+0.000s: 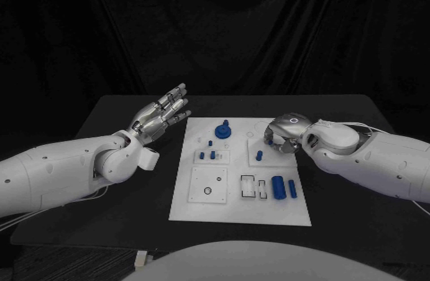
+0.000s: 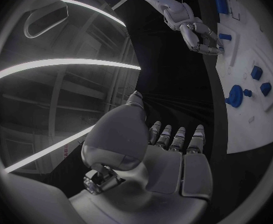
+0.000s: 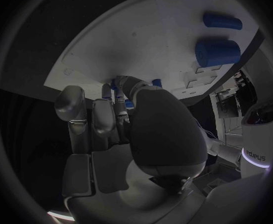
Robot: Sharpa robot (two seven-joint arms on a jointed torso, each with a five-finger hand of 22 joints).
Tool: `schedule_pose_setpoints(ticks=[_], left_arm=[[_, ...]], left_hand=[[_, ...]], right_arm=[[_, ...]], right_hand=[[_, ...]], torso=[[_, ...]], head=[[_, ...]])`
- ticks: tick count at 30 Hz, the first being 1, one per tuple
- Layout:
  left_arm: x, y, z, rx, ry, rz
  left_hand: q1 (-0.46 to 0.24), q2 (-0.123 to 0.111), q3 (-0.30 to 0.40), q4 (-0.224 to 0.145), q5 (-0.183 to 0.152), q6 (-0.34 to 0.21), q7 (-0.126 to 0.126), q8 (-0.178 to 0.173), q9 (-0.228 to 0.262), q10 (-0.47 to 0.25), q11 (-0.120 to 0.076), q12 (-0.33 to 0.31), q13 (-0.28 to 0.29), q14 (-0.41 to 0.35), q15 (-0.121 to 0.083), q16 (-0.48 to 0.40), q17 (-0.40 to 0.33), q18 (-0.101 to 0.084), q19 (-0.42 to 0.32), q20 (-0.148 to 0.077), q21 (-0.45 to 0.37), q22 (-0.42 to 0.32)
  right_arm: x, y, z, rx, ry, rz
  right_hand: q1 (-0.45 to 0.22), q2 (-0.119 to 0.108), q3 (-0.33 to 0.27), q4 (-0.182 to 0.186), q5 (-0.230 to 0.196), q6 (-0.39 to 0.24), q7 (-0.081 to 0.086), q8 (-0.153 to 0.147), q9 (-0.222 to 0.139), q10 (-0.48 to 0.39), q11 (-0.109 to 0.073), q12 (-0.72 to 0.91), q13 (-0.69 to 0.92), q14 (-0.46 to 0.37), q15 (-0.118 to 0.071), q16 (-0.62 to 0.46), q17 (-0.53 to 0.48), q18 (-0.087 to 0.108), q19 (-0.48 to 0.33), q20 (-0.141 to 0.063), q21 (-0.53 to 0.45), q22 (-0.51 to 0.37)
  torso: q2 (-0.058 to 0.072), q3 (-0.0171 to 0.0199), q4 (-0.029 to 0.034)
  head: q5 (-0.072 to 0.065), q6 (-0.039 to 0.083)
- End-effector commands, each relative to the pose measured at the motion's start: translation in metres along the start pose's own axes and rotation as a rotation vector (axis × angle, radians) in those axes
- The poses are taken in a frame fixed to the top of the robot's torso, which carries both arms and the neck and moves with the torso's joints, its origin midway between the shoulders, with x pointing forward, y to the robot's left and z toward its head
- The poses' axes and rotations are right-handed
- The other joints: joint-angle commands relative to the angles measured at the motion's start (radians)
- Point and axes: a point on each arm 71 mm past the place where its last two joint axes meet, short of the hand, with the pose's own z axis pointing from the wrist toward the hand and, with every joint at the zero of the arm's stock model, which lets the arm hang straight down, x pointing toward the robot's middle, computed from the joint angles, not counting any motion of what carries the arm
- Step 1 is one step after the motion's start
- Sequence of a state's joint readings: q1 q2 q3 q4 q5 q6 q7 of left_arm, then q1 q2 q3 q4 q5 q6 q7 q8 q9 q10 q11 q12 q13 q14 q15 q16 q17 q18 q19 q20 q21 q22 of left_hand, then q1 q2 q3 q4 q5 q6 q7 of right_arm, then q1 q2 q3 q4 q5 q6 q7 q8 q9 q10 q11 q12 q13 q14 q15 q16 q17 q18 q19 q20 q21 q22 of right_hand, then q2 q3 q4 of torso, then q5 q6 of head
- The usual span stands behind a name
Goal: Assemble the parts on the task board
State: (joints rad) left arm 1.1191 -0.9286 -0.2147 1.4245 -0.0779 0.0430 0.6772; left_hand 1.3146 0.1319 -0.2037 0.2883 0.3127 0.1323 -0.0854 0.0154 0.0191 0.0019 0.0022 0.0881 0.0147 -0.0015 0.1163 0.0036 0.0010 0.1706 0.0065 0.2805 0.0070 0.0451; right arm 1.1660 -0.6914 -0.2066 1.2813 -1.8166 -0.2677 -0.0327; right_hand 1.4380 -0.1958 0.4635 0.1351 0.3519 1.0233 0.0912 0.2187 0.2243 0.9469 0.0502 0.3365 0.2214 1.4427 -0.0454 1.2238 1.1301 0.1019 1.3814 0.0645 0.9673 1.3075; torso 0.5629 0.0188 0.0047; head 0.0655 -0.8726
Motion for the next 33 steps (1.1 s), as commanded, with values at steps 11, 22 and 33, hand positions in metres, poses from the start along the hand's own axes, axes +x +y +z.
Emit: schedule_pose_setpoints(ticks=[11,22,33], left_arm=[[0.001,-0.005,0.0,0.097,0.006,-0.016],[-0.001,-0.005,-0.001,0.088,0.003,-0.014],[-0.002,-0.004,-0.001,0.079,0.002,-0.013]], left_hand=[[0.045,0.011,-0.008,-0.005,0.027,0.002,0.018,0.005,0.002,0.001,0.024,0.01,0.002,0.001,0.019,-0.004,-0.001,0.007,0.005,0.012,0.004,0.007],[0.066,0.017,-0.009,-0.007,0.038,0.006,0.028,0.006,0.002,0.002,0.031,0.014,0.003,0.004,0.029,-0.001,0.001,0.005,0.008,0.014,0.006,0.012],[0.082,0.017,-0.011,-0.011,0.044,0.007,0.034,0.006,0.002,0.002,0.036,0.018,0.003,0.006,0.035,0.003,0.002,0.004,0.01,0.014,0.007,0.016]], right_arm=[[-0.004,0.002,-0.002,-0.032,-0.067,-0.005],[-0.006,0.0,-0.009,-0.03,-0.098,0.002],[-0.033,0.0,-0.022,-0.04,-0.172,-0.003]], right_hand=[[0.011,0.025,0.009,-0.032,-0.014,0.026,0.002,0.022,0.034,0.047,-0.003,0.022,0.003,-0.006,-0.007,-0.011,-0.013,0.008,0.0,-0.009,-0.008,0.118],[0.014,0.025,0.01,-0.04,-0.017,0.026,0.004,0.024,0.043,0.062,-0.003,0.026,0.003,-0.015,-0.007,-0.032,-0.037,0.011,-0.006,-0.009,-0.026,0.114],[0.012,0.019,0.008,-0.042,-0.017,0.024,0.006,0.023,0.046,0.063,-0.001,0.024,0.001,-0.015,-0.006,-0.031,-0.036,0.011,-0.006,-0.009,-0.025,0.114]], torso=[[0.0,-0.0001,0.0],[0.0,0.0,0.0001],[-0.001,-0.0002,-0.0004]], head=[[0.002,0.0],[0.007,0.0],[0.008,0.0]])
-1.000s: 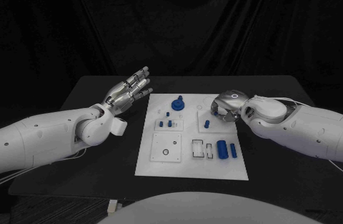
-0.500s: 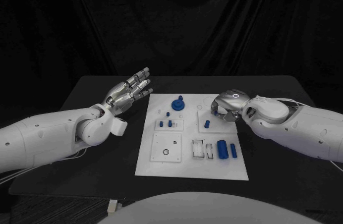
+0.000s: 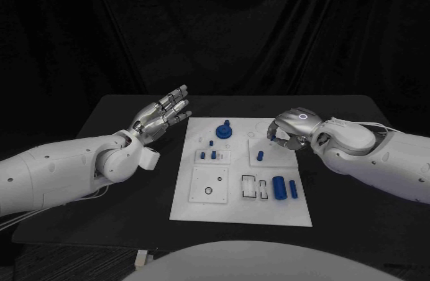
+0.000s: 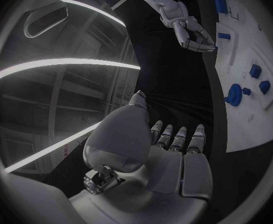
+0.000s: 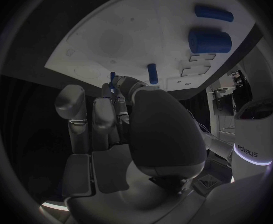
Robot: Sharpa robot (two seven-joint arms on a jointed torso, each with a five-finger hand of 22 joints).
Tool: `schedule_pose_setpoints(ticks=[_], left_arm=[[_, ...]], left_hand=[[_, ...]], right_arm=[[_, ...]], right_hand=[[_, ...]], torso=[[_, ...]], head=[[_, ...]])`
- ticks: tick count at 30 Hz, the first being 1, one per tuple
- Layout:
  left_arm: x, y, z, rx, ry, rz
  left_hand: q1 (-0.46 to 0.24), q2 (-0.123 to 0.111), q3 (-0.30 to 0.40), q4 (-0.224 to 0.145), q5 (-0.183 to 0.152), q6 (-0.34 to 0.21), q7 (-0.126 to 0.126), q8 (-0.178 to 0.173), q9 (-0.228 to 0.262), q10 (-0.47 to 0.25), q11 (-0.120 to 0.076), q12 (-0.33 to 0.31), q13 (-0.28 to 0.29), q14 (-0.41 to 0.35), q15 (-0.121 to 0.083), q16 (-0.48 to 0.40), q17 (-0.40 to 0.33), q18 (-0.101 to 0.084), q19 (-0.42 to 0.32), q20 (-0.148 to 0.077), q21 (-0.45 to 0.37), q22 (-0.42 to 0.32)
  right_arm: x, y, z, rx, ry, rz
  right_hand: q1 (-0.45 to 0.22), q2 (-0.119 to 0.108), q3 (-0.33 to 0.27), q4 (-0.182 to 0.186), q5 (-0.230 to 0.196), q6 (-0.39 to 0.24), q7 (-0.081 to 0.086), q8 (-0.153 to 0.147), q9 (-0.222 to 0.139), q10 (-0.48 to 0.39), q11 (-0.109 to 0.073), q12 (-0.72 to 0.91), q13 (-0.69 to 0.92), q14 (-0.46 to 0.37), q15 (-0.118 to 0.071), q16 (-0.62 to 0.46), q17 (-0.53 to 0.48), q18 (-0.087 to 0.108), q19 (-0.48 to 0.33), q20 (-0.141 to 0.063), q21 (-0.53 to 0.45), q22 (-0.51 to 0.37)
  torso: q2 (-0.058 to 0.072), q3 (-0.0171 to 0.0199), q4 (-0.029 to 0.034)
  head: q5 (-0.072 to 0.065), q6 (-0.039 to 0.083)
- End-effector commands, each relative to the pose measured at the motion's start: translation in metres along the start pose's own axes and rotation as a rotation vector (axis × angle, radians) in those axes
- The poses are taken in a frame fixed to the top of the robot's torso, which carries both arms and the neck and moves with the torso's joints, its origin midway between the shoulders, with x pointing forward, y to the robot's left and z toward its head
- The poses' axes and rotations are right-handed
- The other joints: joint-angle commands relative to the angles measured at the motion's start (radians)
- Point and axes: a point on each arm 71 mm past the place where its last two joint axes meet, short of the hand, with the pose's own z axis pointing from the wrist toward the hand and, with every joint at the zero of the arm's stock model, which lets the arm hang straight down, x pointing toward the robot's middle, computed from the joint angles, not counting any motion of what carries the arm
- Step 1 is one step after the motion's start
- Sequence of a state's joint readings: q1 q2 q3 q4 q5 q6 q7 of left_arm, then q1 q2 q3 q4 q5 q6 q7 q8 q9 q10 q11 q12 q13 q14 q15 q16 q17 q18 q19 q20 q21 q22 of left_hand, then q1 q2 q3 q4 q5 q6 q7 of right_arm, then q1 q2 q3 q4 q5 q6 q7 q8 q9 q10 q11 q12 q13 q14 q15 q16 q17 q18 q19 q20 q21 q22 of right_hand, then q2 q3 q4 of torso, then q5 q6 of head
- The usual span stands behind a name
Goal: Assemble the parts on the task board
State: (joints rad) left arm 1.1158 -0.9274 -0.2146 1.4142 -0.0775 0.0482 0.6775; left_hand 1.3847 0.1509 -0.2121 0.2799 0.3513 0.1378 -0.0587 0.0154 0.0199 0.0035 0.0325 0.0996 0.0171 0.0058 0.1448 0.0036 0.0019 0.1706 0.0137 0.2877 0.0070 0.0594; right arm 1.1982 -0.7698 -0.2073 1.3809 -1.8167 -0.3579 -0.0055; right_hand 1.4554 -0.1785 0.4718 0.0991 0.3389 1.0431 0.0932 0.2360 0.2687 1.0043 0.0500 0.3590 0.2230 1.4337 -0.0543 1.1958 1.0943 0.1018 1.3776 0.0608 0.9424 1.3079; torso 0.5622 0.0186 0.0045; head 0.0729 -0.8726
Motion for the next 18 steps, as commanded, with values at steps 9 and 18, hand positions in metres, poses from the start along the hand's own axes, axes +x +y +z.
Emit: schedule_pose_setpoints(ticks=[9,18], left_arm=[[0.002,-0.005,0.001,0.079,0.006,-0.014],[0.002,-0.005,0.0,0.077,0.003,-0.012]], left_hand=[[0.02,-0.001,-0.003,-0.004,0.009,0.005,0.011,0.007,0.002,0.001,0.01,0.01,0.002,0.0,0.01,0.005,0.002,0.002,0.004,0.007,0.007,0.002],[0.023,-0.001,-0.004,-0.004,0.01,0.008,0.013,0.007,0.002,0.002,0.015,0.015,0.002,0.0,0.011,0.006,0.003,0.002,0.004,0.007,0.008,0.003]], right_arm=[[-0.039,0.02,-0.006,-0.058,-0.129,0.002],[-0.043,0.064,-0.003,-0.13,-0.159,0.026]], right_hand=[[-0.006,0.0,0.0,-0.008,-0.009,0.003,0.007,0.005,0.005,0.013,0.001,0.002,-0.001,-0.003,0.004,0.001,0.004,0.01,0.0,-0.005,0.005,0.115],[-0.008,-0.007,0.002,-0.012,-0.002,-0.004,0.013,-0.001,0.01,0.022,0.005,0.003,-0.003,0.003,0.012,0.009,0.012,0.007,0.004,0.0,0.012,0.117]], torso=[[0.0,-0.0002,-0.0002],[0.0,-0.001,0.0006]], head=[[0.003,0.0],[0.017,0.0]])
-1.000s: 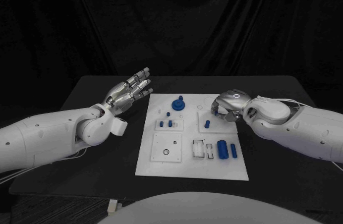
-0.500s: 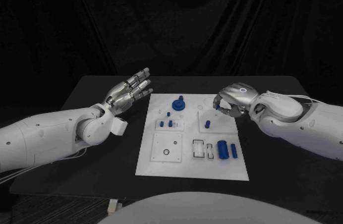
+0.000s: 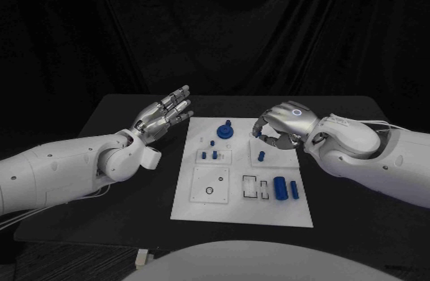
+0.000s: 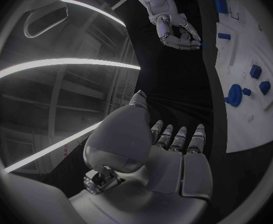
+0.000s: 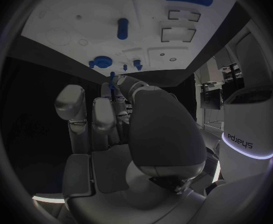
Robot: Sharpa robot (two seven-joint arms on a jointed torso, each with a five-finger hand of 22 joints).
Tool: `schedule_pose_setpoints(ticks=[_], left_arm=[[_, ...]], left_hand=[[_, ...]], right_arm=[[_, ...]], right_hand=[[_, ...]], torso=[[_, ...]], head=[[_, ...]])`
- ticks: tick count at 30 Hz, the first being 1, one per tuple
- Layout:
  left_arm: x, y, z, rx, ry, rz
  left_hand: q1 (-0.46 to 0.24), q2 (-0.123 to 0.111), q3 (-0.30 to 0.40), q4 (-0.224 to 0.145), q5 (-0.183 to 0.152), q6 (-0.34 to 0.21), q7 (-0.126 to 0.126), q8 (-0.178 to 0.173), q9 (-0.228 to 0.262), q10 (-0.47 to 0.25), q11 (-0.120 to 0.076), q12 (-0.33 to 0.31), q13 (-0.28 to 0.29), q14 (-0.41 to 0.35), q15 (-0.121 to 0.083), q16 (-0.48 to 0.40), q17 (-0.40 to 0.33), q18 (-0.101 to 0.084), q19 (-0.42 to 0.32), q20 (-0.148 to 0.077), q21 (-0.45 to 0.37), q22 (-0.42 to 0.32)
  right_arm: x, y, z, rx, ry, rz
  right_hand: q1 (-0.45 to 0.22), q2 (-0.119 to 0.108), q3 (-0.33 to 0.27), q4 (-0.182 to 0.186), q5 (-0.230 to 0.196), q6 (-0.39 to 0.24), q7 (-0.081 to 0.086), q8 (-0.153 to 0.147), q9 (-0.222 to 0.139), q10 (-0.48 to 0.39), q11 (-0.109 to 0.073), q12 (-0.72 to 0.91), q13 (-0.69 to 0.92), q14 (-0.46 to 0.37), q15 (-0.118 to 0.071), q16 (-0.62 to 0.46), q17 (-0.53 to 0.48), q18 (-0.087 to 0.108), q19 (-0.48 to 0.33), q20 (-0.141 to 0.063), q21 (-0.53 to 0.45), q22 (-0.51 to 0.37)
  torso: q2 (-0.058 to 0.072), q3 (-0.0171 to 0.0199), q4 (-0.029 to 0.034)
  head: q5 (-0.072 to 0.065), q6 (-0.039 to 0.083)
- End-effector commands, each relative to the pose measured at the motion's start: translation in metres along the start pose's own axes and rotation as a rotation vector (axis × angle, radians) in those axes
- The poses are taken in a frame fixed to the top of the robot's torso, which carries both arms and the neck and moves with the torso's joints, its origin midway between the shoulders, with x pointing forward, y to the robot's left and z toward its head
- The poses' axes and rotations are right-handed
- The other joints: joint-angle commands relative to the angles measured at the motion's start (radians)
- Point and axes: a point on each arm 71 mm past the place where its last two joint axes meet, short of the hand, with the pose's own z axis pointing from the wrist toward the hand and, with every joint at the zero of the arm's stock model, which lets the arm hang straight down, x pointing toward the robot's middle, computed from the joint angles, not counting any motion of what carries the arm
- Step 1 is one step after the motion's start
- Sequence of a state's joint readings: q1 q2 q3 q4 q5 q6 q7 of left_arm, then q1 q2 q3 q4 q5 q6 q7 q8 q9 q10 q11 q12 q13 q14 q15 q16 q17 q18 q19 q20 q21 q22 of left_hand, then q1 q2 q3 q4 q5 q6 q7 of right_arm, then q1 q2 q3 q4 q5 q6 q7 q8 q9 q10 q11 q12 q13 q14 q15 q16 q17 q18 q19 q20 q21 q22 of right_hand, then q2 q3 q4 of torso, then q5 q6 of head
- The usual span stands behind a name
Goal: Assemble the parts on the task board
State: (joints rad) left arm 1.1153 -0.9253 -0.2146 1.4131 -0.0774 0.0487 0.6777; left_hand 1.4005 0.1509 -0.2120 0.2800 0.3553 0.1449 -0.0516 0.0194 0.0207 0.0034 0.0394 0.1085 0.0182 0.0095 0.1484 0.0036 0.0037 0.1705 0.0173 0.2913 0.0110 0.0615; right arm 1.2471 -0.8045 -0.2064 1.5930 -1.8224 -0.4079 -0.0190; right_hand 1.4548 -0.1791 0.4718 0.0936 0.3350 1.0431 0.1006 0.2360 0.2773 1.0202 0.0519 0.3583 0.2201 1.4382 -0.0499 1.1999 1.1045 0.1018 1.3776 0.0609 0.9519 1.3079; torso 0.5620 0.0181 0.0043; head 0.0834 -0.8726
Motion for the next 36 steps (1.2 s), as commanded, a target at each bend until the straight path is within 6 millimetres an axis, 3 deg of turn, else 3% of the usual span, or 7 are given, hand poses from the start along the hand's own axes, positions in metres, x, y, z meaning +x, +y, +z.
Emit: schedule_pose_setpoints(ticks=[1,7,14,30,36], left_arm=[[0.001,-0.005,0.0,0.077,0.001,-0.011],[0.001,-0.004,-0.001,0.073,0.0,-0.011],[0.002,-0.003,-0.001,0.072,0.0,-0.012],[0.001,-0.003,-0.003,0.072,-0.003,-0.012],[0.001,-0.003,-0.003,0.071,-0.003,-0.012]], left_hand=[[0.008,-0.001,-0.004,-0.004,0.006,0.0,0.006,0.003,0.002,0.002,0.008,0.006,0.001,-0.003,0.007,0.006,0.001,0.002,0.0,0.004,0.004,0.001],[0.011,0.0,-0.005,-0.004,0.007,0.007,0.004,0.004,0.003,0.003,0.012,0.01,0.002,-0.003,0.007,0.007,0.001,0.001,0.001,0.003,0.004,0.002],[0.013,0.0,-0.005,-0.004,0.007,0.006,0.005,0.004,0.002,0.003,0.015,0.013,0.002,-0.003,0.007,0.007,0.001,0.001,0.001,0.003,0.004,0.002],[0.013,0.0,-0.006,-0.003,0.006,0.007,0.006,0.004,0.002,0.004,0.016,0.013,0.002,-0.003,0.007,0.007,0.001,0.001,0.001,0.003,0.004,0.001],[0.013,0.0,-0.007,-0.002,0.006,0.007,0.006,0.004,0.002,0.004,0.016,0.013,0.002,-0.003,0.007,0.007,0.001,0.001,0.001,0.003,0.004,0.0]], right_arm=[[0.003,0.014,0.003,0.004,-0.03,-0.007],[0.015,0.043,0.012,-0.049,-0.017,0.012],[0.031,0.067,0.024,-0.097,0.029,0.033],[0.058,0.085,0.036,-0.125,0.104,0.053],[0.061,0.088,0.04,-0.133,0.115,0.054]], right_hand=[[-0.008,-0.008,0.001,-0.007,0.003,-0.005,0.006,-0.002,0.001,0.006,0.003,0.003,0.0,-0.001,0.009,0.004,0.001,0.007,0.004,0.0,0.004,0.117],[-0.011,-0.011,0.003,-0.008,0.007,-0.012,0.008,-0.007,0.002,0.007,0.004,0.002,-0.001,0.0,0.011,0.005,0.001,0.007,0.004,0.002,0.003,0.117],[-0.01,-0.011,0.006,-0.011,0.01,-0.02,0.011,-0.013,0.003,0.008,0.005,0.002,-0.002,0.0,0.013,0.004,0.0,0.008,0.004,0.004,0.002,0.116],[-0.014,-0.014,0.009,-0.014,0.008,-0.037,0.015,-0.026,0.003,0.009,0.008,0.0,-0.004,-0.001,0.018,0.004,-0.002,0.008,0.004,0.008,0.0,0.116],[-0.015,-0.015,0.01,-0.015,0.006,-0.04,0.016,-0.028,0.004,0.007,0.009,-0.001,-0.005,-0.002,0.019,0.003,-0.004,0.008,0.003,0.009,-0.002,0.115]], torso=[[0.0,-0.0005,0.0011],[0.001,0.0,0.001],[0.001,0.0,0.0008],[0.0,0.0002,-0.0007],[0.0,0.0002,0.0002]], head=[[0.01,0.0],[0.025,0.0],[0.03,0.0],[0.052,0.0],[0.053,0.0]])
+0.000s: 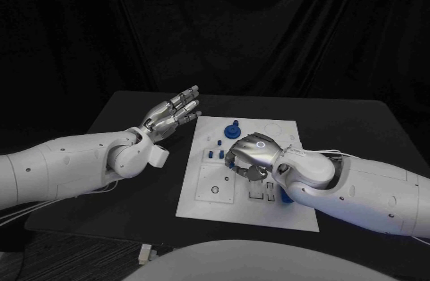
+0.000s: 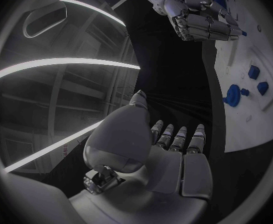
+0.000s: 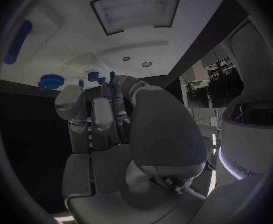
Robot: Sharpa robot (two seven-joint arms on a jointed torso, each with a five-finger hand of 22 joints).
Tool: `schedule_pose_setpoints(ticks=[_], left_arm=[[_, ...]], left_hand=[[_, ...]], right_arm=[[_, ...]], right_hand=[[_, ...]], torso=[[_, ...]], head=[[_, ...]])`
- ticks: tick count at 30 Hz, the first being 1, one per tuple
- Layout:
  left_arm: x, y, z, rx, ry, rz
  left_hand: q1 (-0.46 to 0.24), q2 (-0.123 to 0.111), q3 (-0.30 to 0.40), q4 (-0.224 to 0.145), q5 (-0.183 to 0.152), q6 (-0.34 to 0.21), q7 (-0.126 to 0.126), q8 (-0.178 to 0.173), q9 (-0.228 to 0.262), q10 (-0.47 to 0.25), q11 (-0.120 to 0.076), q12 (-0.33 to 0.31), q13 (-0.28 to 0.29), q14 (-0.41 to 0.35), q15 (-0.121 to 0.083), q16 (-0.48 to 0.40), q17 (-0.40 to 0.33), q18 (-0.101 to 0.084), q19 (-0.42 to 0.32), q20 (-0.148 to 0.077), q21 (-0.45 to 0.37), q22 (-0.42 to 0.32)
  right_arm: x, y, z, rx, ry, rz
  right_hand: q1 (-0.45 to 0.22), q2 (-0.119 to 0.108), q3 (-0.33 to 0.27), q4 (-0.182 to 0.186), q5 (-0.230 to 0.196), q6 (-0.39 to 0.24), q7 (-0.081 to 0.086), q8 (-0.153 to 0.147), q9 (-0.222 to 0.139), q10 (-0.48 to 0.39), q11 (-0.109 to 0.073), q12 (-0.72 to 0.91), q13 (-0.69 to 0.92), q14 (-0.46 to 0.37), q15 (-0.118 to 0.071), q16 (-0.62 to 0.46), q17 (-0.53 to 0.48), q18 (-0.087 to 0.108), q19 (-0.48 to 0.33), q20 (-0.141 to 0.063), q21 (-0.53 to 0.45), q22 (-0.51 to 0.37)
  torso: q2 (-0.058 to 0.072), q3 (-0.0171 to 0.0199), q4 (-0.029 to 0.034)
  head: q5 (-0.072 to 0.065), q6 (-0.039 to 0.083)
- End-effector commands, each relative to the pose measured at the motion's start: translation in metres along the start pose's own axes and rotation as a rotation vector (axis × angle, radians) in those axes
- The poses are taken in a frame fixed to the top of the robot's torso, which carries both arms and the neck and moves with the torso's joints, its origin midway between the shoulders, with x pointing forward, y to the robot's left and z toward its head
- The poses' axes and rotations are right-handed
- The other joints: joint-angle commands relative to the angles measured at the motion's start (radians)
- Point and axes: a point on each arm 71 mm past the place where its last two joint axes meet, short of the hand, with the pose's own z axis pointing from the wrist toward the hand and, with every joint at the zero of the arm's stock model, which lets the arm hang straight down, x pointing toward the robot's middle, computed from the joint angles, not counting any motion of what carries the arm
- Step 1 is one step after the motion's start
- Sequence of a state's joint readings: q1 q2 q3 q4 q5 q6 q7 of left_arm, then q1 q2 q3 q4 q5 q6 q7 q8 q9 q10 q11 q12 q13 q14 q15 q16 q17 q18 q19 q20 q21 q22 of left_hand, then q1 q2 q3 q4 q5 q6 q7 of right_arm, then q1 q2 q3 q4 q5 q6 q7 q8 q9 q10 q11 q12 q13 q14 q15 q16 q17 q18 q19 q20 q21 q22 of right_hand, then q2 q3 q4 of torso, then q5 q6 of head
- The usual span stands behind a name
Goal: Assemble the parts on the task board
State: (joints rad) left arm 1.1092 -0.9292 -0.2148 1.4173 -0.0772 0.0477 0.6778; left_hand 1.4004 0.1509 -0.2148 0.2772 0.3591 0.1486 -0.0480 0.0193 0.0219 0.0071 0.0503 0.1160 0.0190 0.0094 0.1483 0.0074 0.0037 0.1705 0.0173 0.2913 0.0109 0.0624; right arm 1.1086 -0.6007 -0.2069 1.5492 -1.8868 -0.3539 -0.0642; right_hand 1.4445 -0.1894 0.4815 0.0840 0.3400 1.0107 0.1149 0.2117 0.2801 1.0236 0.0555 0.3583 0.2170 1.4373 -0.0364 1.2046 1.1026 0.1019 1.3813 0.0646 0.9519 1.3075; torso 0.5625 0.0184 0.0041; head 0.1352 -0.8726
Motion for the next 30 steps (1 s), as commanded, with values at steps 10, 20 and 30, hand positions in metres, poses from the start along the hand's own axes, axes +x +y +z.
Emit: schedule_pose_setpoints(ticks=[10,20,30], left_arm=[[0.001,-0.005,-0.001,0.074,-0.001,-0.009],[0.001,-0.004,-0.001,0.071,0.0,-0.011],[0.001,-0.003,-0.001,0.067,0.0,-0.012]], left_hand=[[0.014,0.001,-0.004,0.001,0.003,0.003,0.004,0.004,0.001,0.0,0.006,0.006,0.001,-0.002,0.007,0.004,0.001,0.0,0.001,0.003,0.004,0.0],[0.016,0.001,-0.004,0.001,0.004,0.003,0.005,0.004,0.001,0.0,0.007,0.007,0.001,-0.002,0.007,0.005,0.002,0.0,0.002,0.003,0.004,0.001],[0.018,0.002,-0.005,0.001,0.005,0.008,0.009,0.005,0.002,0.0,0.009,0.007,0.001,-0.002,0.008,0.005,0.002,0.0,0.002,0.004,0.004,0.001]], right_arm=[[0.007,0.008,0.004,-0.01,0.041,-0.002],[0.014,0.014,0.006,-0.021,0.061,0.01],[0.019,0.018,0.006,-0.025,0.077,0.019]], right_hand=[[-0.007,-0.005,0.002,-0.006,-0.003,-0.014,0.003,-0.009,0.001,0.001,0.007,-0.003,-0.003,-0.002,0.007,-0.004,-0.004,0.009,-0.002,0.007,-0.005,0.115],[-0.008,-0.004,0.002,-0.007,-0.004,-0.017,0.004,-0.011,0.001,0.001,0.008,-0.004,-0.003,-0.003,0.007,-0.005,-0.006,0.009,-0.003,0.007,-0.007,0.115],[-0.007,-0.003,0.004,-0.009,-0.005,-0.021,0.005,-0.014,0.001,0.0,0.008,-0.005,-0.004,-0.004,0.009,-0.007,-0.008,0.01,-0.004,0.009,-0.011,0.114]], torso=[[0.0,0.0001,0.0013],[0.0,-0.0001,0.0005],[0.0,-0.0001,-0.0003]], head=[[0.004,0.0],[0.009,0.0],[0.008,0.0]])
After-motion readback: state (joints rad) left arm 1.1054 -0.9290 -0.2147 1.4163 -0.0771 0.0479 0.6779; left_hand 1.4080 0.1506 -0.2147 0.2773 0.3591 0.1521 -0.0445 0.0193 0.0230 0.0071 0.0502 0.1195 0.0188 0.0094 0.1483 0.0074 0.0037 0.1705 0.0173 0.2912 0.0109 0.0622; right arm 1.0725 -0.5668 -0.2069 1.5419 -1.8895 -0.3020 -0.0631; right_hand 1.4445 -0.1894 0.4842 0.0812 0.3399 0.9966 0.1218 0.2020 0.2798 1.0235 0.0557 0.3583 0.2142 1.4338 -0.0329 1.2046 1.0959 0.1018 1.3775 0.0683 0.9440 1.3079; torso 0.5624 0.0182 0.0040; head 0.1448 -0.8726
